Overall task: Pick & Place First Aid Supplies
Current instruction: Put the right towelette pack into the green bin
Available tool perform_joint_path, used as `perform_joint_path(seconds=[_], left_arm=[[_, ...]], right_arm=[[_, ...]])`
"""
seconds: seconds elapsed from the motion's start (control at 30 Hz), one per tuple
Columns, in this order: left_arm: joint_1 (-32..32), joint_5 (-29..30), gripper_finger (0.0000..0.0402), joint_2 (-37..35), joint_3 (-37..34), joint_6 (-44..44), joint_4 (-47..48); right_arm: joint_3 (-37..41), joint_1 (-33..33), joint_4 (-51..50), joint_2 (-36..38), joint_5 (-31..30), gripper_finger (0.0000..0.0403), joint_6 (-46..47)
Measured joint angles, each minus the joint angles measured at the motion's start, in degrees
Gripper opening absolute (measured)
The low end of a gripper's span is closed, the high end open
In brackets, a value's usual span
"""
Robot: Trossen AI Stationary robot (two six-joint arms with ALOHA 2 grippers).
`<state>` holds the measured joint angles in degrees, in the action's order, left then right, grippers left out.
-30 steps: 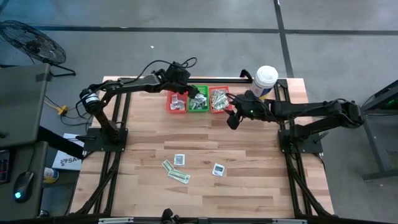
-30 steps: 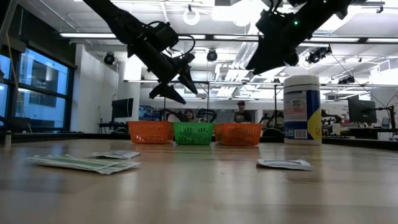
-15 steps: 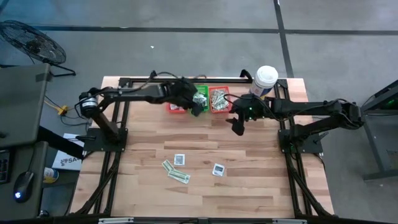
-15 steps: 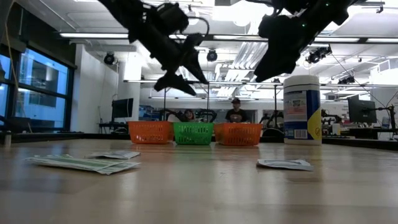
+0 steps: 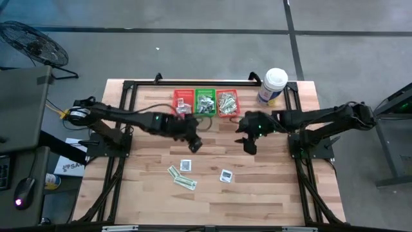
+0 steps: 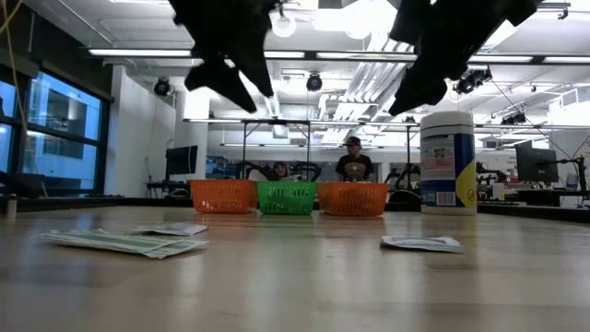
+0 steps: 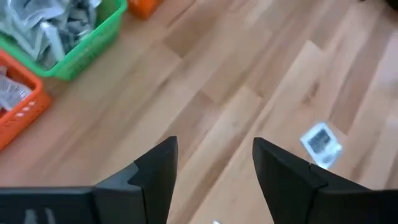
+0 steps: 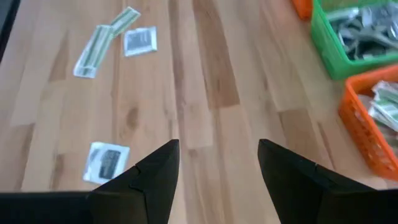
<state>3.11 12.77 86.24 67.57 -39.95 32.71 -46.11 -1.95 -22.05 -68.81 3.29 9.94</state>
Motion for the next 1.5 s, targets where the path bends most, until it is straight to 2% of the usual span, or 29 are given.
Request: perform_joint_path(seconds=[0.23,0.37,0.5,0.63,0.77,1.03,1.23,1.5], left_arm=[[10.75,6.23,0.0204,-3.12,0.02,-4.43,6.80],[17.01,9.98,0.0204,-3.81,0.00,-7.44,10.18],[22.16,10.67,0.0204,-3.81,0.00,-9.97,10.54],[26.04,13.23,0.0204,-3.72,-0.02,-12.09,11.23],[28.63,13.71,0.0204,-3.72,-0.02,-14.88,12.28],[31.98,16.42,0.0204,-3.70,-0.02,-20.06,12.46],[33.46,16.33,0.0204,-3.70,-0.02,-22.20,12.84],[33.34,15.94,0.0204,-3.70,-0.02,-23.35,12.90]], right_arm=[[0.00,9.97,6.31,-3.67,-5.23,0.0211,11.27],[0.00,15.44,11.44,-9.14,-6.40,0.0211,15.18],[0.00,20.15,13.64,-15.34,-6.55,0.0211,18.43],[0.02,23.69,16.62,-20.78,-6.50,0.0211,17.86],[0.02,26.71,21.27,-25.85,-6.97,0.0211,12.45],[0.02,28.76,23.52,-31.78,-14.59,0.0211,9.32],[-0.18,27.74,25.67,-34.50,-11.37,0.0211,6.22],[-0.51,27.41,28.19,-39.21,-11.63,0.0207,7.33]])
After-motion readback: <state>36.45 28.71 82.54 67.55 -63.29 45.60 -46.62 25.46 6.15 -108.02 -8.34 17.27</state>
